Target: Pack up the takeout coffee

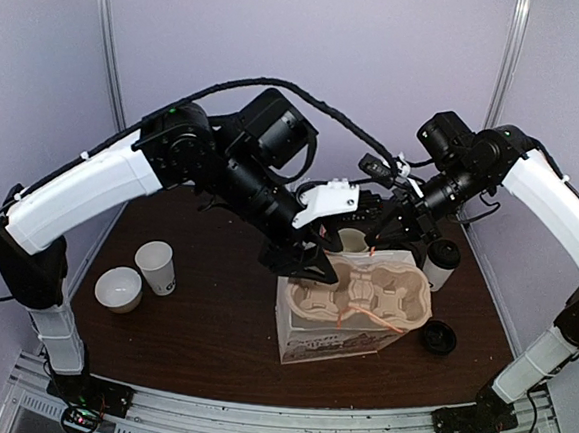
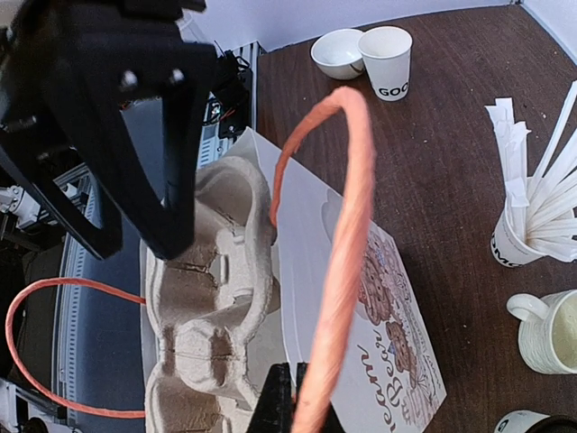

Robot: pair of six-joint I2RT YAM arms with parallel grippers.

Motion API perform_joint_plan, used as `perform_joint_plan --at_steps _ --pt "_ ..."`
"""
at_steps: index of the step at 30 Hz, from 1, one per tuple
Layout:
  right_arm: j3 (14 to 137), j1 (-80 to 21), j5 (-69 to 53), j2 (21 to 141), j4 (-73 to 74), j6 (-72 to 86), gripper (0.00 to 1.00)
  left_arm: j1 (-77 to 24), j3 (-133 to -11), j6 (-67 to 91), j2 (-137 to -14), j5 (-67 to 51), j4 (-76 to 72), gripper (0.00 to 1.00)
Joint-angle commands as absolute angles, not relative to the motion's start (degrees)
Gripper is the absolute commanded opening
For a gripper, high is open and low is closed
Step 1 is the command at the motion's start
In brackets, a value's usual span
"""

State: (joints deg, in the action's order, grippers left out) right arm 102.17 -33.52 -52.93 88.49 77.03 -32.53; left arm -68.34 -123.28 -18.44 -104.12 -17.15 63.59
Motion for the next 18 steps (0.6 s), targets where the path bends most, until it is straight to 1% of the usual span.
perform_joint_plan --at_steps 1,5,8,12,18 --pt "102.4 -33.8 -52.8 88.7 76.0 -31.6 0.00 -68.6 -128.5 -21.8 -107.4 -14.1 67.9 0.52" --pt "102.0 -33.8 -52.2 88.3 75.7 -31.4 0.00 -69.3 -130.5 -22.3 -109.8 -14.3 68.0 0.52" --pt "102.1 -33.8 -52.1 88.1 75.5 -31.2 0.00 -70.1 -131.2 -22.7 -111.1 -13.4 67.9 0.55" --pt "102.4 -33.8 -52.2 88.4 75.5 -31.1 0.00 -71.5 -131.8 -22.9 -112.1 -13.2 67.5 0.58" --pt "102.5 -33.8 -52.4 88.6 75.5 -31.0 0.00 -72.8 -132.4 -22.2 -113.5 -11.9 65.6 0.56"
